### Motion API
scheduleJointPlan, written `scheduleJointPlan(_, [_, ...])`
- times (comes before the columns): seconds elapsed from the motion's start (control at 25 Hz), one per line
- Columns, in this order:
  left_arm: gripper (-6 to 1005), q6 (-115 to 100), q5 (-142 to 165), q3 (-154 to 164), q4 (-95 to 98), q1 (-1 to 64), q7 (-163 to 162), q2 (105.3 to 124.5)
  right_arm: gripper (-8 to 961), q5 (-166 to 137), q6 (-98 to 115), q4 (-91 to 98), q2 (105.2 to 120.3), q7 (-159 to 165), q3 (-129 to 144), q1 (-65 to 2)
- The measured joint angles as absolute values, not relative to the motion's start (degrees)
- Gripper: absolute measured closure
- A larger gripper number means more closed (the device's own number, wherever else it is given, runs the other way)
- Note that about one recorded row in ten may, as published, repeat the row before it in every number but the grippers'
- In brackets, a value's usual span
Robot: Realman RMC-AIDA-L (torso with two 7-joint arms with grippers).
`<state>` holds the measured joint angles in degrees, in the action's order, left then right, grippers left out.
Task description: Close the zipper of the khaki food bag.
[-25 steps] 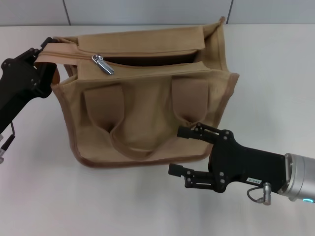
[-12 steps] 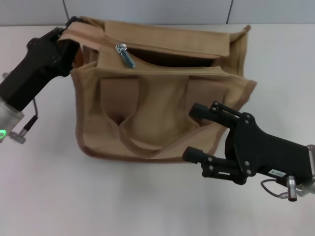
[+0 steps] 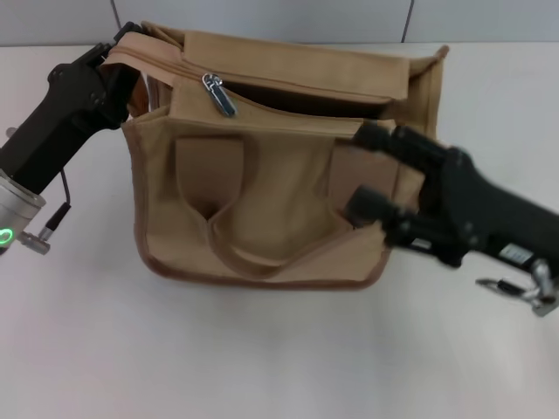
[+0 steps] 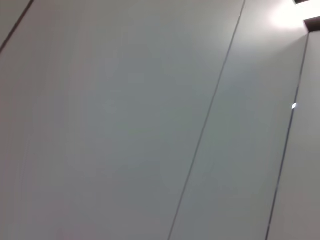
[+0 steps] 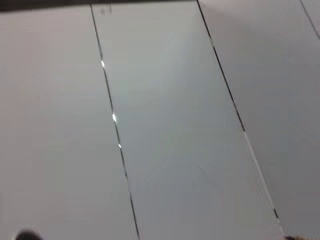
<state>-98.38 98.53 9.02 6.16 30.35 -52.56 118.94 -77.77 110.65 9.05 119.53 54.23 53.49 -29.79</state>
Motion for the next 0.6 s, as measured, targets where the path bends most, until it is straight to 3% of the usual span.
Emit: scheduleJointPlan(0.6, [969, -99.76, 98.86, 9.05, 3.66, 34.20, -52.59, 119.09, 136, -74.64, 105.74, 14.01, 119.49, 76.67, 52.30, -35.68])
